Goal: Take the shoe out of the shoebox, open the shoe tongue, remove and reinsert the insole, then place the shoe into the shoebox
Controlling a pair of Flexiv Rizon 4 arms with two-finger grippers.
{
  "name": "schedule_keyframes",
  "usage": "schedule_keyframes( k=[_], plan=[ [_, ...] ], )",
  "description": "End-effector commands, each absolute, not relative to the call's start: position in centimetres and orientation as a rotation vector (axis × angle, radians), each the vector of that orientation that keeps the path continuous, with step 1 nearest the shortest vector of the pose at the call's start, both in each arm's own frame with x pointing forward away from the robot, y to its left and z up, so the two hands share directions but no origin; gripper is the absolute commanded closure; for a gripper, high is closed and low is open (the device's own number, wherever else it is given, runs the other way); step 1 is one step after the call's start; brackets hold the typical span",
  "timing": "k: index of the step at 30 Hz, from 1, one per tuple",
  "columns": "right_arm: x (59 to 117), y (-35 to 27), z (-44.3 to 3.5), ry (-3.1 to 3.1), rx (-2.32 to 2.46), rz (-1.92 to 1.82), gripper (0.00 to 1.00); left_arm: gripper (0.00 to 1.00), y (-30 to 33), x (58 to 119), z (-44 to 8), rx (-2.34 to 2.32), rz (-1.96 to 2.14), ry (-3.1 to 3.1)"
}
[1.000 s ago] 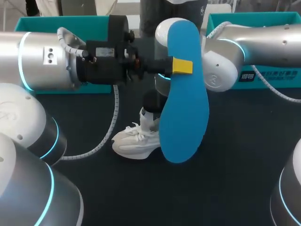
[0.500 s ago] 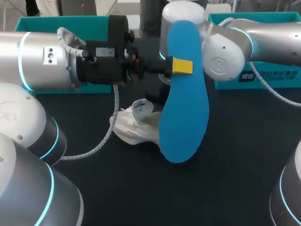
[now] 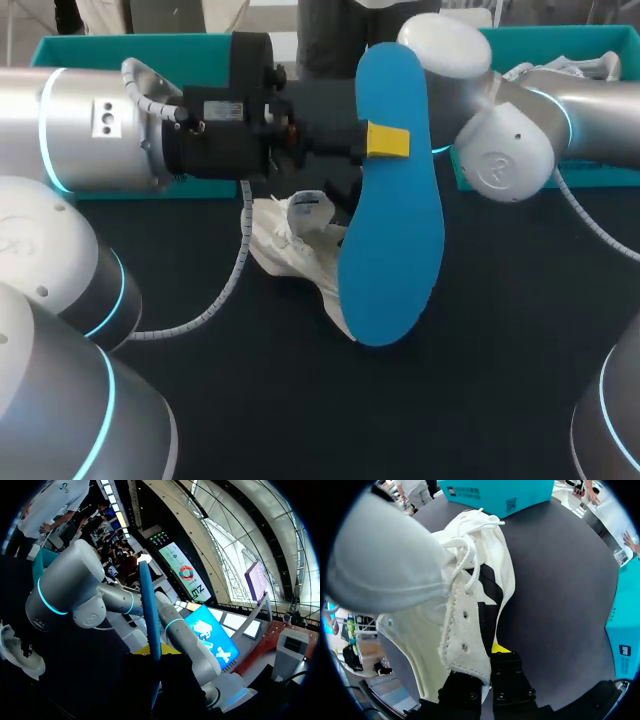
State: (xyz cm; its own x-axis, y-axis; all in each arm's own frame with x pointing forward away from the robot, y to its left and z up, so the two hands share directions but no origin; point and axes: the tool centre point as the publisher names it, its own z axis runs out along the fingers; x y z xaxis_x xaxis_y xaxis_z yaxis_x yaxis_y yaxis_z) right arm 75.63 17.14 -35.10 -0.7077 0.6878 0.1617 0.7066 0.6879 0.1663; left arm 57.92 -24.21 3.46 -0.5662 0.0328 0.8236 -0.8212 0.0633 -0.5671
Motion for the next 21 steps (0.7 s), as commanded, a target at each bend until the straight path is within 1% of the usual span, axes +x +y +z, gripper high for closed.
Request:
schedule_keyframes(
  k=[1, 8, 21],
  plan=[
    [75.5, 17.7, -34.2, -2.693, -1.521, -0.359, 1.0, 1.0, -24.2, 57.6, 3.5, 0.801, 1.587, -1.657],
    [75.5, 18.2, -35.0, -2.512, -1.707, -0.307, 1.0, 1.0, -24.2, 57.6, 3.5, 0.801, 1.587, -1.657],
    [74.2, 18.4, -35.8, -2.398, -1.919, -0.3, 1.0, 1.0, -24.2, 57.6, 3.5, 0.801, 1.587, -1.657]
  ],
)
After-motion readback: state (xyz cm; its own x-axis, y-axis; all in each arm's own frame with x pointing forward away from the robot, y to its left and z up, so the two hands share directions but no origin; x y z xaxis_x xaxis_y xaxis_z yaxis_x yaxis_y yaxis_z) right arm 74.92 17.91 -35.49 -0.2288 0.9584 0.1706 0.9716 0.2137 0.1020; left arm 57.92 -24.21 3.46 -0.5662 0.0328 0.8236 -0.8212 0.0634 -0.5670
